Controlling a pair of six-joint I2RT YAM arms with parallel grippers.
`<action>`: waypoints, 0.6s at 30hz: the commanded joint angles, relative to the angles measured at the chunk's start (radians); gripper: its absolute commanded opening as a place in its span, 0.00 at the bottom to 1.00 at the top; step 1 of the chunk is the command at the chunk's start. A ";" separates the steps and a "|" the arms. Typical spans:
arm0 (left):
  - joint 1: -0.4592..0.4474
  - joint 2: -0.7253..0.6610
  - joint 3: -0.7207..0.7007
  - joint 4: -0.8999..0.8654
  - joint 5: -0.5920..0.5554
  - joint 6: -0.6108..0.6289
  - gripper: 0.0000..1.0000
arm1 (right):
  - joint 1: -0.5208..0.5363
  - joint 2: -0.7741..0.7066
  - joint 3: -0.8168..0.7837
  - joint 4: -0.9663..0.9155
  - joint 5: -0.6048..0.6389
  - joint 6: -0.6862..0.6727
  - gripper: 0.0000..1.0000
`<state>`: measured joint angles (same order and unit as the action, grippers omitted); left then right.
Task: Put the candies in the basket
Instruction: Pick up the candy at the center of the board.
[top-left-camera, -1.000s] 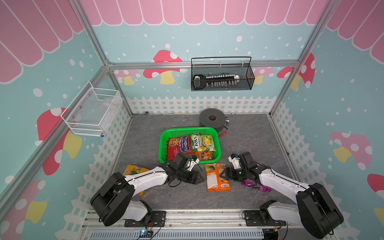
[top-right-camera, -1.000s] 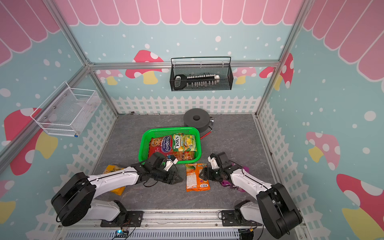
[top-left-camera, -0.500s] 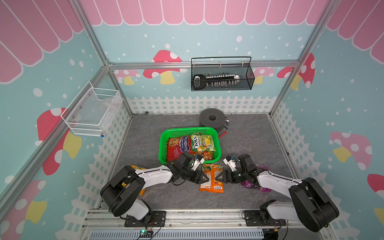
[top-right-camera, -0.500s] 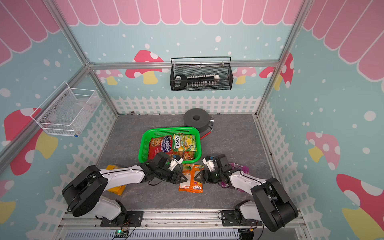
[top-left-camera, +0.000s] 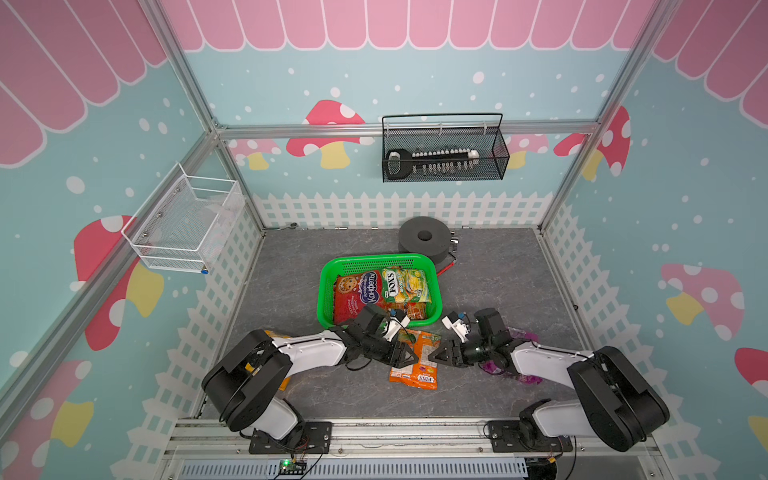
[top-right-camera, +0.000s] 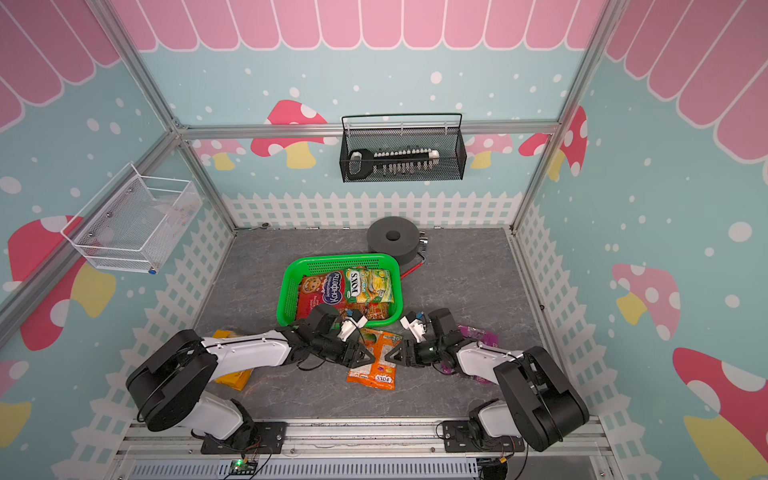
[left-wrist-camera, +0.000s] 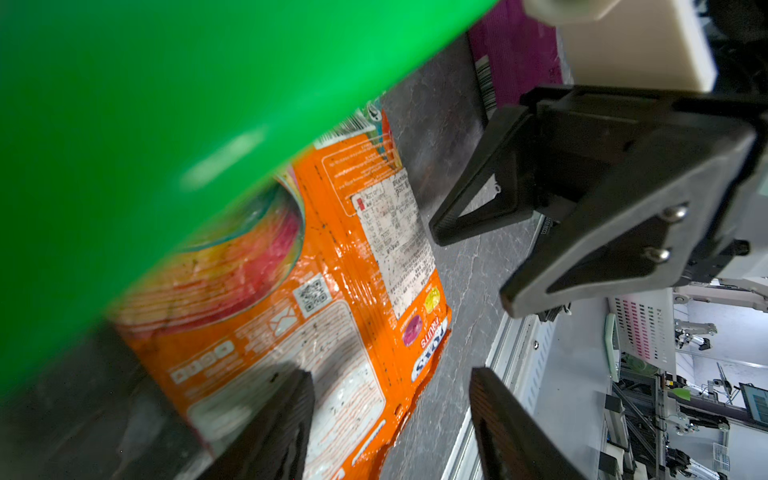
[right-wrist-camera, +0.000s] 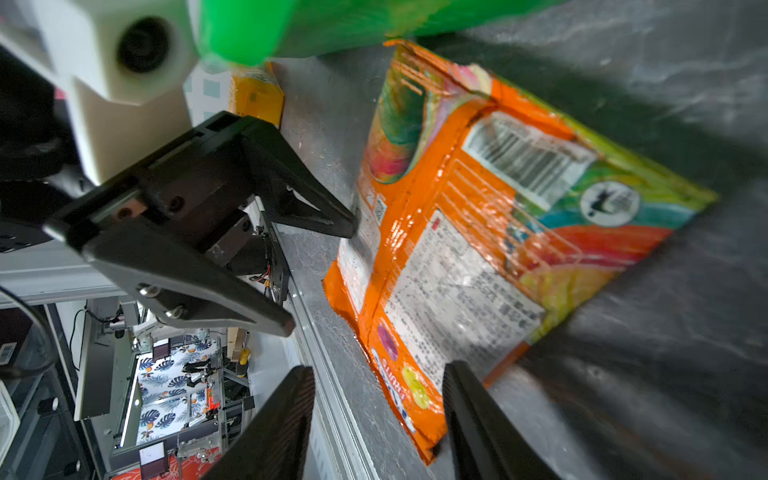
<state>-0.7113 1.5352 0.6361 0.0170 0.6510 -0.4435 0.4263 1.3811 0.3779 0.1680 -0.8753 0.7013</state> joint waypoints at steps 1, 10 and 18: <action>-0.005 -0.005 -0.009 -0.082 -0.049 -0.034 0.62 | 0.001 -0.013 0.024 -0.104 0.097 0.013 0.60; -0.001 -0.091 -0.035 -0.128 -0.241 -0.081 0.67 | 0.002 0.068 0.027 -0.086 0.136 0.049 0.65; -0.006 0.026 -0.021 -0.069 -0.138 -0.103 0.64 | 0.005 0.200 0.043 0.066 0.048 0.050 0.57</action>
<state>-0.7063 1.5398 0.6456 -0.0082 0.4713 -0.5125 0.4263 1.5398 0.4351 0.2420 -0.8627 0.7502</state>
